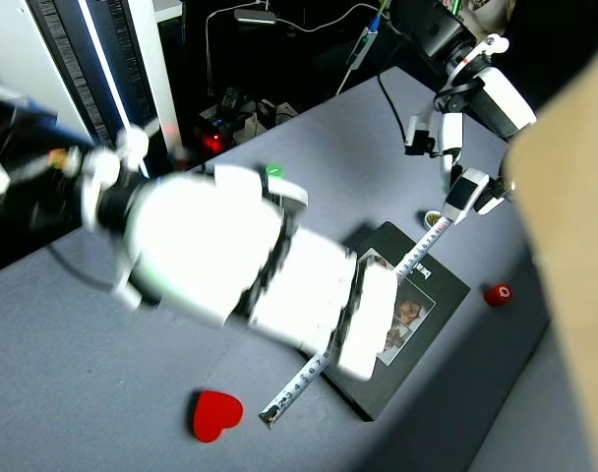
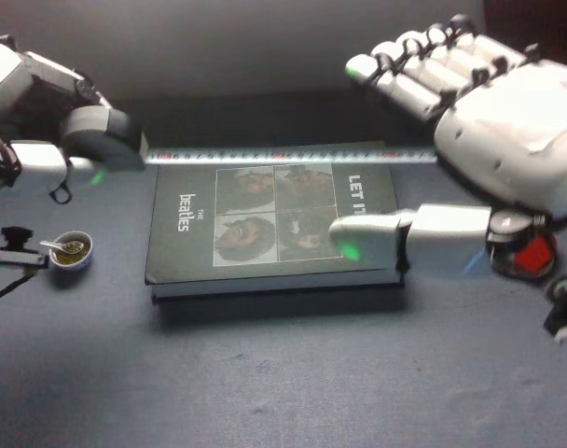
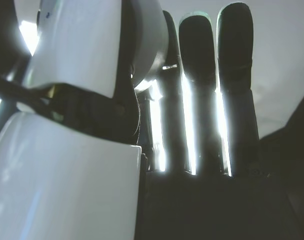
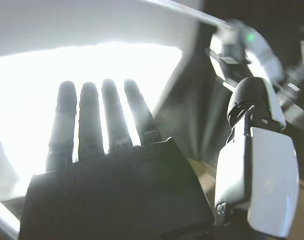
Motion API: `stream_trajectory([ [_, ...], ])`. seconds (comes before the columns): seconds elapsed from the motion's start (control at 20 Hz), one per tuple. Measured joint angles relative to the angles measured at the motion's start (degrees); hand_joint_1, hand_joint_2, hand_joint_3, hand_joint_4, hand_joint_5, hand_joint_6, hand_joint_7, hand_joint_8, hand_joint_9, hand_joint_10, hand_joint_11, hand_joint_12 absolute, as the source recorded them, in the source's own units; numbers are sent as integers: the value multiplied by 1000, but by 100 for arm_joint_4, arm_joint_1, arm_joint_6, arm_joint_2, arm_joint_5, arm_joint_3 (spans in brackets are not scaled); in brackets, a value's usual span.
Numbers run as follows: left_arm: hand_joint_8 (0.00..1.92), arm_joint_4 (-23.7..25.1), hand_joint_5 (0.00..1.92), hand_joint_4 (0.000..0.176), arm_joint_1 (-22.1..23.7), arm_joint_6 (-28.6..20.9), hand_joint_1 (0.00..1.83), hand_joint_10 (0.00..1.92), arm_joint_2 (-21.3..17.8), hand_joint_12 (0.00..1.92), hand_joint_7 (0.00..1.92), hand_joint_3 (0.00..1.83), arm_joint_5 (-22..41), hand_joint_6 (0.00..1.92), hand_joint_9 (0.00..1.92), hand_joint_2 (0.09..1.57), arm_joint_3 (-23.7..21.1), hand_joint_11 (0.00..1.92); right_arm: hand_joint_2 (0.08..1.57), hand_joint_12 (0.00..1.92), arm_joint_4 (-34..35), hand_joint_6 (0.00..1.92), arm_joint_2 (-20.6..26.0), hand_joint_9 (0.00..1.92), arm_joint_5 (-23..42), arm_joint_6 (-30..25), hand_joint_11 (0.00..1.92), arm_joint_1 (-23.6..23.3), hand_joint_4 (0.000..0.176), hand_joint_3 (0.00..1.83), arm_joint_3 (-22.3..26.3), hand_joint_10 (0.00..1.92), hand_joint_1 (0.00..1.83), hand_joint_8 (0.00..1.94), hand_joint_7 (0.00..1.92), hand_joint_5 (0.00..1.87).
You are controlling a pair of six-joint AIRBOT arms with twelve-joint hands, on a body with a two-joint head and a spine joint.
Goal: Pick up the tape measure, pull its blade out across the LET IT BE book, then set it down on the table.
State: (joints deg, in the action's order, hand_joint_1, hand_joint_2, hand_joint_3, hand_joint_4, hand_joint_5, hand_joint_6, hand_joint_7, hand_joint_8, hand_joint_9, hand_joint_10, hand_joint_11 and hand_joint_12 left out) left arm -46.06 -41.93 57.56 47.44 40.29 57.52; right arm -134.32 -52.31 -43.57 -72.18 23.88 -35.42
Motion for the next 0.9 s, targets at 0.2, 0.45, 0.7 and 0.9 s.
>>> stream_trajectory([
  [0.2, 853, 79, 1063, 0, -87, -15, 1386, 1234, 153, 1067, 1117, 0, -254, 621, 898, 1079, 444, 823, 949, 292, -573, 0, 299, 0, 131, -846, 0, 155, 0, 0, 297, 0, 0, 0, 0, 0],
  [0.45, 819, 138, 1013, 0, -109, 22, 1385, 1223, 243, 1075, 1119, 0, -452, 729, 915, 1082, 776, 822, 965, 386, -1185, 0, 581, 0, 782, -1810, 0, 74, 0, 1, 258, 0, 0, 2, 9, 0],
  [0.7, 803, 131, 1035, 0, -264, 57, 1385, 1224, 313, 1081, 1131, 0, -435, 709, 907, 1079, 1001, 806, 986, 435, -1263, 0, 538, 17, 935, -1912, 0, 72, 0, 7, 275, 3, 0, 4, 32, 0],
  [0.9, 776, 136, 971, 0, -264, 50, 1380, 1275, 398, 1129, 1132, 0, -466, 839, 865, 1094, 1257, 716, 986, 369, -1165, 0, 527, 7, 918, -1659, 0, 72, 0, 3, 284, 2, 0, 0, 29, 0],
])
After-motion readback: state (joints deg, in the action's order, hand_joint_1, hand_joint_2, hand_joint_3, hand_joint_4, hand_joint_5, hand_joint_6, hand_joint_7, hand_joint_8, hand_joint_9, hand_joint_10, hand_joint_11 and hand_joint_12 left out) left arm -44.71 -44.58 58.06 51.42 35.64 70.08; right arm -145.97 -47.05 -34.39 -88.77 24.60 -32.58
